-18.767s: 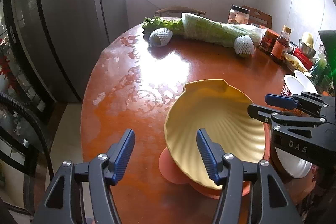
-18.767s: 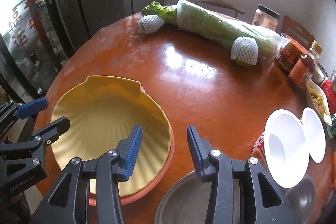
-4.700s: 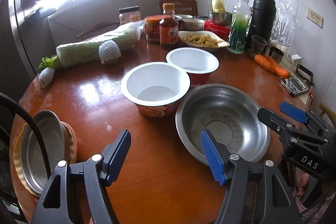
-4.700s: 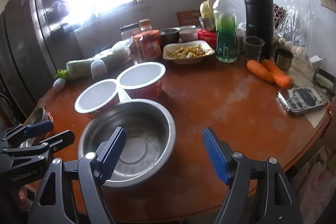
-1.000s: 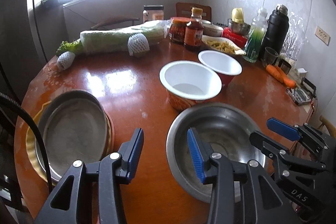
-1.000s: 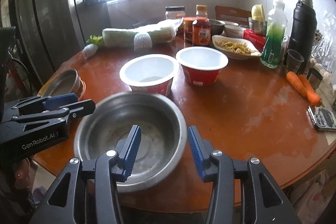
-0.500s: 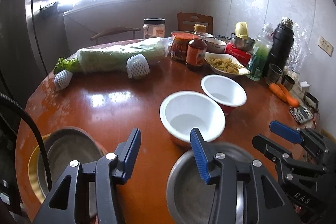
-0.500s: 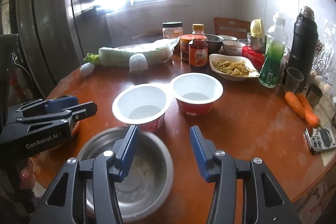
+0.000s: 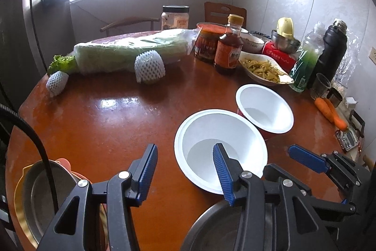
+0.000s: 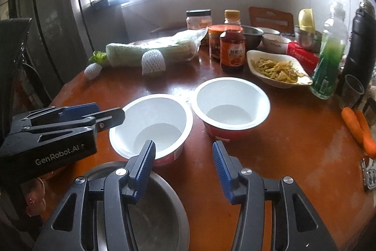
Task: Organize plates and bowls
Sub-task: 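Close both grippers on the white paper bowl rim, then lift the white paper bowl over the steel bowl and lower it in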
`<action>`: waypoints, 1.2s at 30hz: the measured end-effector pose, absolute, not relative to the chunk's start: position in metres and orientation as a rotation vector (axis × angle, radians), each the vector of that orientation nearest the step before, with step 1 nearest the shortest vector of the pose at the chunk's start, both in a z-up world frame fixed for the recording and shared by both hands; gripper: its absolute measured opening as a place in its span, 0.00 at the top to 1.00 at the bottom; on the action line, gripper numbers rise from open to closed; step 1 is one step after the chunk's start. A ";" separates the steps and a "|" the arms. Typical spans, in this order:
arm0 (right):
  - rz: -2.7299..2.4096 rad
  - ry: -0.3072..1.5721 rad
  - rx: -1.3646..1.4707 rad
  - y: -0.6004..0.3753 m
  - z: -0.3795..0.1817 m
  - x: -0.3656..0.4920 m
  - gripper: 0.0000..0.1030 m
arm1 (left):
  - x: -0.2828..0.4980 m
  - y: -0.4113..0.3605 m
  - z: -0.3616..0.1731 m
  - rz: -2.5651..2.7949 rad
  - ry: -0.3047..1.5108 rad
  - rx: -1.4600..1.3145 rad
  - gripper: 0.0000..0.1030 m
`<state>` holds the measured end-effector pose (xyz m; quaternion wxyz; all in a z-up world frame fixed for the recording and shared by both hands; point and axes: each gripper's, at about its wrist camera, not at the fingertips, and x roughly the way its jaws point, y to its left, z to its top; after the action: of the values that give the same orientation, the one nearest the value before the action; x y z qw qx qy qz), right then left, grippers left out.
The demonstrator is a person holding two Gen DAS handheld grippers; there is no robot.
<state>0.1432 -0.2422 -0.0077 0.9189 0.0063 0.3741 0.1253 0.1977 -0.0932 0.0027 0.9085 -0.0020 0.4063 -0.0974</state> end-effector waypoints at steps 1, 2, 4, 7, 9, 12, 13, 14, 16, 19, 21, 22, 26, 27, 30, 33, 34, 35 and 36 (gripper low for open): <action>0.262 0.774 0.012 -0.241 -0.010 0.146 0.49 | 0.199 -0.093 0.001 -0.198 0.844 -0.004 0.53; 0.265 0.778 0.010 -0.240 -0.011 0.148 0.49 | 0.200 -0.094 0.000 -0.197 0.847 -0.004 0.53; 0.265 0.778 -0.001 -0.238 -0.014 0.151 0.49 | 0.204 -0.094 -0.004 -0.194 0.858 -0.004 0.53; 0.278 0.785 0.004 -0.236 -0.018 0.155 0.50 | 0.208 -0.094 -0.010 -0.192 0.879 -0.009 0.53; 0.287 0.790 0.011 -0.236 -0.019 0.158 0.51 | 0.210 -0.094 -0.011 -0.197 0.886 -0.012 0.53; 0.291 0.792 0.002 -0.234 -0.020 0.161 0.55 | 0.212 -0.096 -0.012 -0.211 0.892 -0.015 0.53; 0.297 0.795 0.002 -0.233 -0.020 0.162 0.57 | 0.213 -0.096 -0.013 -0.216 0.895 -0.016 0.53; 0.301 0.797 0.002 -0.232 -0.020 0.163 0.58 | 0.214 -0.097 -0.014 -0.220 0.900 -0.018 0.53; 0.312 0.804 0.004 -0.230 -0.022 0.165 0.59 | 0.215 -0.096 -0.015 -0.226 0.906 -0.025 0.53; 0.320 0.812 0.012 -0.227 -0.024 0.168 0.59 | 0.217 -0.096 -0.018 -0.233 0.915 -0.031 0.53; 0.321 0.817 0.010 -0.226 -0.025 0.170 0.59 | 0.218 -0.095 -0.019 -0.235 0.922 -0.038 0.54; 0.320 0.818 0.005 -0.224 -0.025 0.170 0.60 | 0.218 -0.095 -0.020 -0.238 0.925 -0.042 0.54; 0.327 0.815 0.000 -0.221 -0.025 0.170 0.64 | 0.217 -0.093 -0.018 -0.249 0.926 -0.059 0.60; 0.326 0.813 -0.002 -0.220 -0.024 0.170 0.65 | 0.216 -0.093 -0.016 -0.244 0.916 -0.057 0.60; 0.331 0.795 -0.002 -0.219 -0.020 0.168 0.65 | 0.211 -0.091 -0.009 -0.239 0.886 -0.060 0.60; 0.333 0.778 -0.002 -0.218 -0.013 0.166 0.65 | 0.207 -0.089 0.000 -0.239 0.862 -0.065 0.60; 0.332 0.769 -0.006 -0.217 -0.010 0.164 0.65 | 0.205 -0.089 0.003 -0.240 0.853 -0.064 0.60; 0.332 0.764 -0.008 -0.217 -0.007 0.163 0.65 | 0.203 -0.088 0.006 -0.240 0.844 -0.063 0.60; 0.332 0.757 -0.011 -0.216 -0.005 0.162 0.65 | 0.201 -0.088 0.009 -0.242 0.834 -0.063 0.60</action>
<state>0.1618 -0.2161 -0.0047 0.9157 -0.0051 0.3680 0.1613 0.2013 -0.0879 0.0085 0.9066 -0.0306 0.4042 -0.1173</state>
